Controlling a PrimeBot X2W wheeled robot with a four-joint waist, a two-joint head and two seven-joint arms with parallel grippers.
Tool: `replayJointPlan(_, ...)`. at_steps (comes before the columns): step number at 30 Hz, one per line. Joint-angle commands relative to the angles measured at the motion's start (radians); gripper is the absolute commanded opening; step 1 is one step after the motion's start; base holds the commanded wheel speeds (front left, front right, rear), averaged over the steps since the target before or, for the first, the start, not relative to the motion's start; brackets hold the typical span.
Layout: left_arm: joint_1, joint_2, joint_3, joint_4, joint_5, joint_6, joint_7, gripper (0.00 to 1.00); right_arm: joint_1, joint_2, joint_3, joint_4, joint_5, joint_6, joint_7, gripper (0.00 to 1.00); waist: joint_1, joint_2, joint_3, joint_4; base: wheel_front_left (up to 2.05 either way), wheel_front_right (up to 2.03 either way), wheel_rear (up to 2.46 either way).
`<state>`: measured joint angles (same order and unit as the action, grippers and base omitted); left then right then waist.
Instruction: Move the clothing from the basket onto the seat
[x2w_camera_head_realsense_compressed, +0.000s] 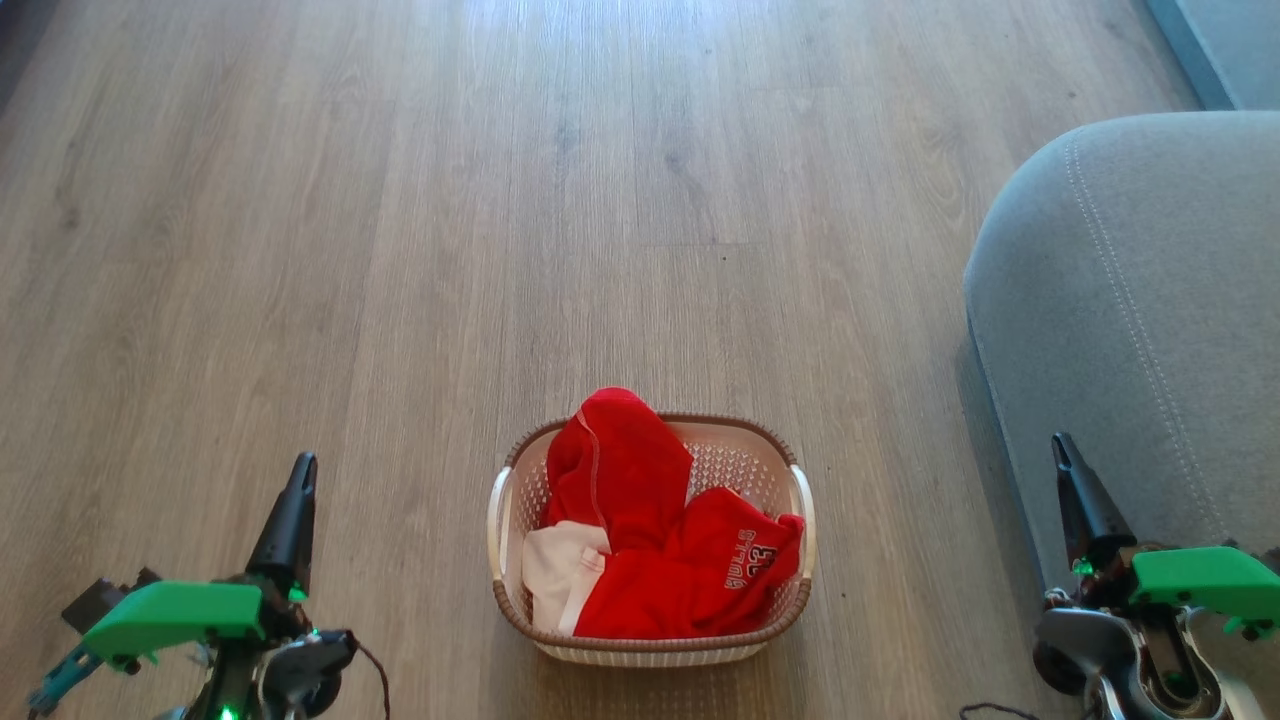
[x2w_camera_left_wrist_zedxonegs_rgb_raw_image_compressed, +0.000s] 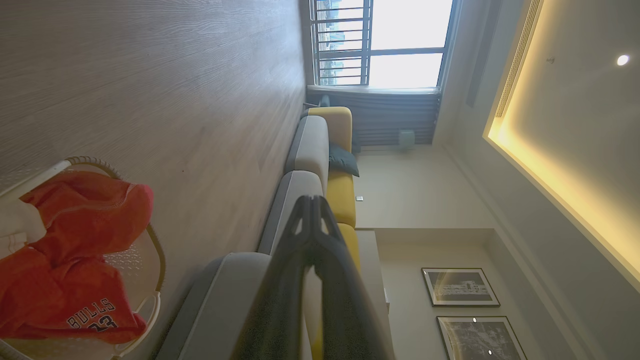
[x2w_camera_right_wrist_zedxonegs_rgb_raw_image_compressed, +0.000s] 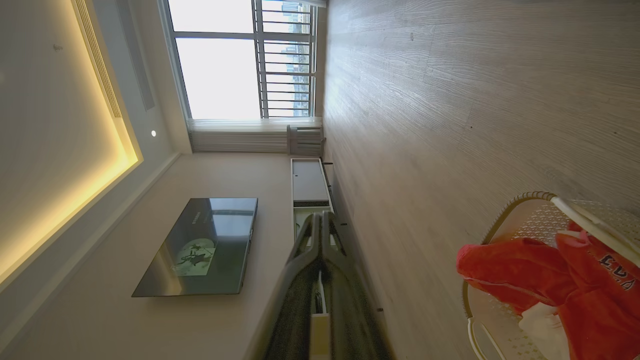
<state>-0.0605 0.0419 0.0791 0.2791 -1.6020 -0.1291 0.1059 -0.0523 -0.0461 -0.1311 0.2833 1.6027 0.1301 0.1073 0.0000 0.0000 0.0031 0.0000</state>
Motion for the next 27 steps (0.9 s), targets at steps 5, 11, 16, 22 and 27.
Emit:
replayJointPlan(5,-0.047,0.008,0.034,-0.034,-0.007,-0.002,0.007,0.0,-0.056,-0.004,0.018,-0.039,0.006,0.001,0.006,0.0,0.0,0.0,0.0,0.0,0.0,0.0,0.0)
replayJointPlan(11,0.006,-0.001,-0.003,0.019,0.0,0.0,-0.002,1.0,0.005,0.001,0.003,0.022,0.0,0.0,0.0,1.0,0.0,0.0,0.0,0.0,0.0,0.0,0.0)
replayJointPlan(16,0.022,-0.004,-0.01,0.06,0.003,0.0,-0.007,1.0,0.015,0.006,0.008,0.061,-0.004,0.0,-0.002,1.0,0.0,0.0,-0.001,0.0,0.0,0.0,0.0)
replayJointPlan(22,-0.001,0.0,-0.022,0.069,0.017,0.0,-0.023,1.0,-0.004,-0.001,0.02,0.062,-0.017,0.0,-0.012,1.0,0.0,0.0,-0.003,-0.001,0.0,0.0,0.0)
replayJointPlan(27,-0.02,0.008,-0.04,0.078,0.042,0.0,-0.041,1.0,-0.022,-0.012,0.038,0.066,-0.038,0.0,-0.03,1.0,0.0,0.0,-0.004,-0.002,0.0,0.0,0.0)
